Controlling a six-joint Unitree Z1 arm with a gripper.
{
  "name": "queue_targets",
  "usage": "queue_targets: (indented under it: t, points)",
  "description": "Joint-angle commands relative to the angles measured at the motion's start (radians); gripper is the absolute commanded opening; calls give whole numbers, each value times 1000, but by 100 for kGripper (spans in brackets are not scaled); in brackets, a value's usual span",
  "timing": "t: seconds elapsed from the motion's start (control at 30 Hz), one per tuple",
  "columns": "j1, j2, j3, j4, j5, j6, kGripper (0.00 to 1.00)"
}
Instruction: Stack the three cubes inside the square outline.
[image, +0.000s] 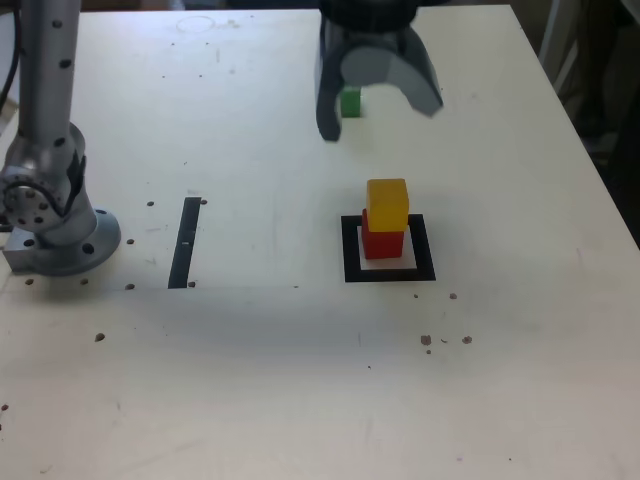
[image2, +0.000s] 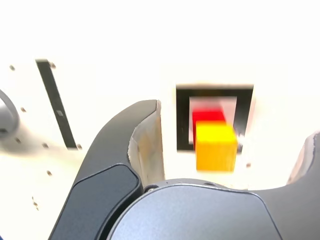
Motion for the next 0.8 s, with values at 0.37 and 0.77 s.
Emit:
queue_targets:
  t: [0.37, 0.77]
  points:
    - [317, 21, -27, -19, 61, 256, 99]
    - [476, 220, -156, -63, 97, 429, 99]
